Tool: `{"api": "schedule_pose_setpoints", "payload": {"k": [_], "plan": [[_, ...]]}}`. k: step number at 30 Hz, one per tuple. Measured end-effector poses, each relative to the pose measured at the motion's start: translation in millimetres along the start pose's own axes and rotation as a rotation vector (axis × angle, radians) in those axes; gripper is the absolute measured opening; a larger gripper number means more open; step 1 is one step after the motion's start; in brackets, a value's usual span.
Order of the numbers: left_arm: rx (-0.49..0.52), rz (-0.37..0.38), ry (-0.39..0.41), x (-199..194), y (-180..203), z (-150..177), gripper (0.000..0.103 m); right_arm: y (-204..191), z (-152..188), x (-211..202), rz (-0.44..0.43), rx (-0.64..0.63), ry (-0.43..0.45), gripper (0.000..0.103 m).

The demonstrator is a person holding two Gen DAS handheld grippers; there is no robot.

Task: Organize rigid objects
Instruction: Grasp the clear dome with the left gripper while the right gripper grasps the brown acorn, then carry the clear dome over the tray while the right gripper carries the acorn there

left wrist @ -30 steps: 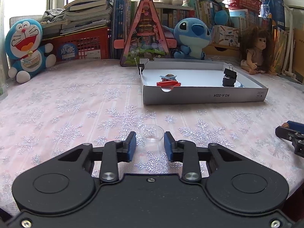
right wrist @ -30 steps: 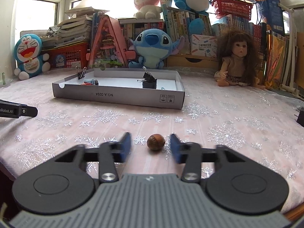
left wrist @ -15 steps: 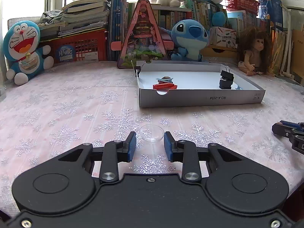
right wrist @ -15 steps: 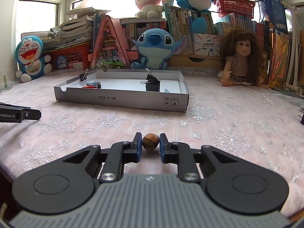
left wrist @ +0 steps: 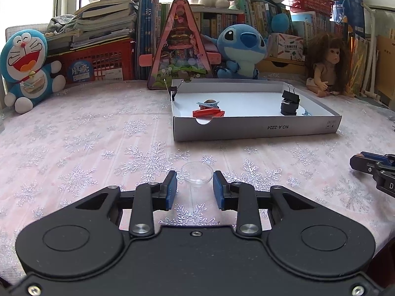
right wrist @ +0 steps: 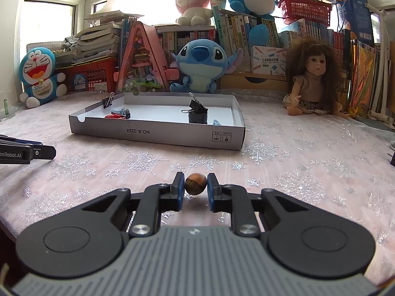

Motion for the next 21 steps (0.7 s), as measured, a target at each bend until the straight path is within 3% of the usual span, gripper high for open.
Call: {"api": "schedule_pose_setpoints", "payload": {"k": [21], "plan": [[-0.002,0.036,0.012,10.1,19.2,-31.4,0.030,1.4,-18.3,11.8,0.005,0.017,0.001,0.024]]}}
Point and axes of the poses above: each gripper's, at about its wrist camera, not at the fingertips, and x roughly the way its jaws point, y to its right, z to its underside, the point moved 8 cm from there along x, roughly the way its jaws point, and after that the axes turned 3 degrees about -x, right-handed, at the moved point
